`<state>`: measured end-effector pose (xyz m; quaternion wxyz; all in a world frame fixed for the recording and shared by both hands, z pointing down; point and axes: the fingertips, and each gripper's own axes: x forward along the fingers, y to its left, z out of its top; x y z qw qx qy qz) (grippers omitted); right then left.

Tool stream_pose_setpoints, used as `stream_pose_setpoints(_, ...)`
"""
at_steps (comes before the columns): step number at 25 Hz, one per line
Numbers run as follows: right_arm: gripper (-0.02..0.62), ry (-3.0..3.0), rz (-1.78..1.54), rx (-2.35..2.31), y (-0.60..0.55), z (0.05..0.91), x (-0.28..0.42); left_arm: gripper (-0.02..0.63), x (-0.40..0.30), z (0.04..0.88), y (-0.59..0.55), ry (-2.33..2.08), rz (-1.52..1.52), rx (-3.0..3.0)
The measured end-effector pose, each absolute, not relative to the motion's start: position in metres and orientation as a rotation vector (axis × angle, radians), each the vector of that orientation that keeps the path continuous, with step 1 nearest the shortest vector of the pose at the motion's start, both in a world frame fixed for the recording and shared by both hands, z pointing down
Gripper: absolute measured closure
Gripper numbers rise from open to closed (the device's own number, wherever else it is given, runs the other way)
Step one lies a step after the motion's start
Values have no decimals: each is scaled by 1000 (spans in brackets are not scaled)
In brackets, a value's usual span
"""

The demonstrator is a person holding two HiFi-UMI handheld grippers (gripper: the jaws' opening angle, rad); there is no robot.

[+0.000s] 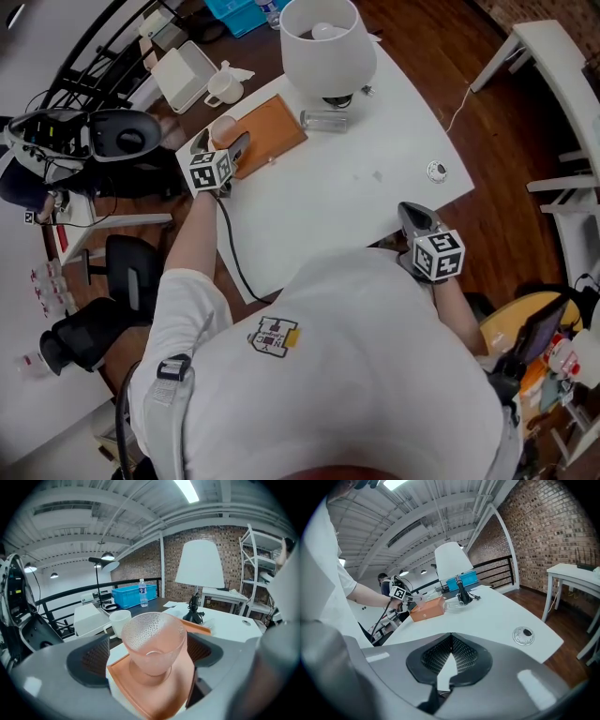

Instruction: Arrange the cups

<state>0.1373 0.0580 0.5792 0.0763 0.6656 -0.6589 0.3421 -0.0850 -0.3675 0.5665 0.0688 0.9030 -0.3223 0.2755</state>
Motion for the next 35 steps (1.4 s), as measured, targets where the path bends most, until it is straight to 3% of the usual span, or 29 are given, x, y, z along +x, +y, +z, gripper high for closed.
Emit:
stream_pose_setpoints(9, 595, -2050, 1000, 1902, 46, 578, 126, 109, -137, 562, -337, -1087, 736, 2634)
stream_pose_setpoints(12, 595, -2072, 994, 1865, 44, 579, 123, 142, -151, 568, -315, -1113, 688, 2593)
stream_pose_setpoints(15, 595, -2093, 989, 1825, 42, 581, 122, 191, -159, 573, -285, -1123, 653, 2568)
stream_pose_setpoints(20, 595, -2127, 982, 1736, 34, 588, 118, 330, -159, 583, -224, -1120, 607, 2544)
stream_pose_setpoints(28, 595, -2166, 909, 1571, 18, 602, 105, 464, -142, 603, -144, -1071, 597, 2495)
stream_pose_setpoints(33, 595, -2177, 900, 1472, 17, 615, 90, 606, -135, 620, -92, -1047, 654, 2475)
stream_pose_setpoints(35, 595, -2189, 903, 1435, 18, 619, 80, 606, -130, 626, -77, -1007, 663, 2468)
